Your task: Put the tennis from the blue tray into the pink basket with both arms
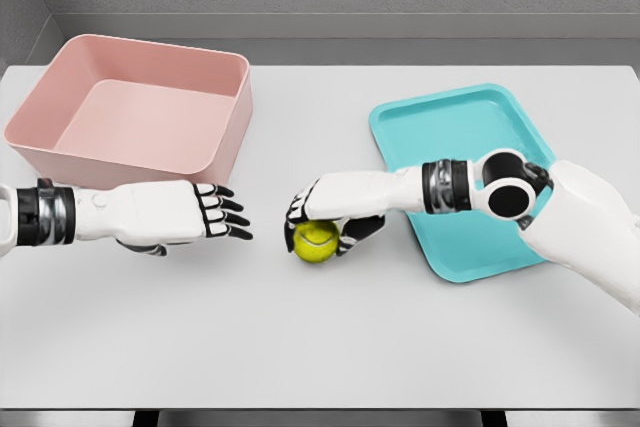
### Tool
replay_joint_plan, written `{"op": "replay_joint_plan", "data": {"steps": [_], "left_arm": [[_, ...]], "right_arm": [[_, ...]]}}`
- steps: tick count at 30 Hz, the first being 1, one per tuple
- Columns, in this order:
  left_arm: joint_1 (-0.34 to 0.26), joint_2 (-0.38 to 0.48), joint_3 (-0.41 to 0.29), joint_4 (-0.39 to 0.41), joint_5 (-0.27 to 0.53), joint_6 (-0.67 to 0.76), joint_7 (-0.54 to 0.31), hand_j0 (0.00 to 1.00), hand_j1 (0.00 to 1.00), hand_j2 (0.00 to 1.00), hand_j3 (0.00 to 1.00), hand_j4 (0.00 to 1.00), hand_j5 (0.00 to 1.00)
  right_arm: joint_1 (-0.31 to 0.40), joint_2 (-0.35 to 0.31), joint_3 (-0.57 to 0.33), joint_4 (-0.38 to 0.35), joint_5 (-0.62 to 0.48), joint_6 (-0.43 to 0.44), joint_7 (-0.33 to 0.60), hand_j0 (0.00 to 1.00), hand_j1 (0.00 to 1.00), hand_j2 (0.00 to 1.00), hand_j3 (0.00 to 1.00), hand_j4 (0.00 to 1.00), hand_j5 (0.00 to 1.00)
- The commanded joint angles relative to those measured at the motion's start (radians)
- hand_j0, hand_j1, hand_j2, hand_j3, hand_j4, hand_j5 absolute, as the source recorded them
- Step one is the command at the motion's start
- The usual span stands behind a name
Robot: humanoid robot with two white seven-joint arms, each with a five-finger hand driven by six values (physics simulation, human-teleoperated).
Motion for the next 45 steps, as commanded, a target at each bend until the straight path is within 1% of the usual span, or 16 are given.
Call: {"op": "replay_joint_plan", "data": {"steps": [1, 18, 19, 20, 21, 23, 25, 29, 31, 32, 35, 38, 39, 41, 42, 45], "left_arm": [[0.000, 0.004, -0.001, 0.000, 0.006, 0.002, 0.001, 1.00, 1.00, 1.00, 1.00, 1.00, 1.00], [0.005, 0.005, -0.001, 0.000, 0.009, 0.002, 0.004, 1.00, 1.00, 1.00, 1.00, 1.00, 1.00], [0.003, 0.005, -0.001, 0.000, 0.008, 0.002, 0.004, 1.00, 1.00, 1.00, 1.00, 1.00, 1.00], [0.003, 0.005, -0.001, 0.000, 0.008, 0.002, 0.004, 1.00, 1.00, 1.00, 1.00, 1.00, 1.00], [0.005, 0.005, -0.001, 0.001, 0.008, 0.002, 0.005, 1.00, 1.00, 1.00, 1.00, 1.00, 1.00], [0.005, 0.005, -0.001, 0.001, 0.008, 0.002, 0.004, 1.00, 1.00, 1.00, 1.00, 1.00, 1.00], [0.006, 0.016, -0.001, 0.001, 0.006, 0.002, 0.002, 1.00, 1.00, 1.00, 1.00, 1.00, 1.00], [0.029, 0.069, 0.018, 0.001, 0.009, 0.002, 0.004, 1.00, 1.00, 1.00, 1.00, 1.00, 1.00], [0.028, 0.068, 0.015, 0.001, 0.012, 0.002, 0.005, 1.00, 1.00, 1.00, 1.00, 1.00, 1.00], [0.026, 0.060, 0.015, 0.001, 0.015, 0.002, 0.011, 1.00, 1.00, 1.00, 1.00, 1.00, 1.00], [0.018, -0.012, 0.009, 0.001, 0.015, 0.002, 0.162, 1.00, 1.00, 1.00, 1.00, 1.00, 1.00], [0.017, -0.079, 0.001, 0.000, 0.009, 0.002, 0.168, 1.00, 1.00, 1.00, 1.00, 1.00, 1.00], [0.015, -0.092, -0.001, 0.000, 0.009, 0.002, 0.168, 1.00, 1.00, 1.00, 1.00, 1.00, 1.00], [0.014, -0.122, -0.004, 0.000, 0.008, 0.002, 0.165, 1.00, 1.00, 1.00, 1.00, 1.00, 1.00], [0.002, -0.139, -0.042, 0.000, 0.006, 0.002, 0.162, 1.00, 1.00, 1.00, 1.00, 1.00, 1.00], [-0.026, -0.167, -0.073, 0.000, -0.014, 0.002, 0.128, 1.00, 1.00, 1.00, 1.00, 1.00, 1.00]], "right_arm": [[-0.002, 0.015, 0.016, 0.013, -0.008, 0.004, -0.002, 0.54, 0.54, 0.54, 0.54, 0.54, 0.54], [-0.021, 0.054, 0.042, 0.011, -0.010, 0.015, -0.005, 0.55, 0.55, 0.55, 0.55, 0.55, 0.55], [-0.021, 0.055, 0.042, 0.011, -0.010, 0.015, -0.003, 0.64, 0.64, 0.64, 0.64, 0.64, 0.64], [-0.020, 0.054, 0.042, 0.013, -0.010, 0.016, -0.005, 0.95, 0.95, 0.95, 0.95, 0.95, 0.95], [-0.020, 0.049, 0.042, 0.011, -0.010, 0.010, -0.008, 1.00, 1.00, 1.00, 1.00, 1.00, 1.00], [-0.021, 0.045, 0.037, 0.010, -0.010, 0.007, -0.008, 1.00, 1.00, 1.00, 1.00, 1.00, 1.00], [-0.025, 0.017, 0.033, 0.007, -0.010, 0.001, -0.005, 1.00, 1.00, 1.00, 1.00, 1.00, 1.00], [-0.028, -0.070, 0.019, 0.005, -0.010, 0.000, 0.000, 1.00, 1.00, 1.00, 1.00, 1.00, 1.00], [-0.037, -0.121, -0.007, 0.004, -0.010, -0.013, 0.000, 1.00, 1.00, 1.00, 1.00, 1.00, 1.00], [-0.040, -0.141, -0.050, 0.004, -0.010, -0.042, -0.002, 1.00, 1.00, 1.00, 1.00, 1.00, 1.00], [-0.040, -0.215, -0.145, 0.004, -0.011, -0.082, 0.001, 1.00, 1.00, 1.00, 1.00, 1.00, 1.00], [-0.055, -0.262, -0.182, 0.011, -0.010, -0.082, 0.001, 1.00, 1.00, 1.00, 1.00, 1.00, 1.00], [-0.052, -0.281, -0.190, 0.011, -0.010, -0.085, -0.040, 1.00, 1.00, 1.00, 1.00, 1.00, 1.00], [-0.026, -0.324, -0.207, 0.013, -0.010, -0.085, -0.285, 1.00, 1.00, 1.00, 1.00, 1.00, 1.00], [0.003, -0.333, -0.210, 0.013, -0.010, -0.085, -0.367, 1.00, 1.00, 1.00, 1.00, 1.00, 1.00], [0.026, -0.367, -0.211, 0.028, -0.010, -0.085, -0.378, 1.00, 1.00, 1.00, 1.00, 1.00, 1.00]]}}
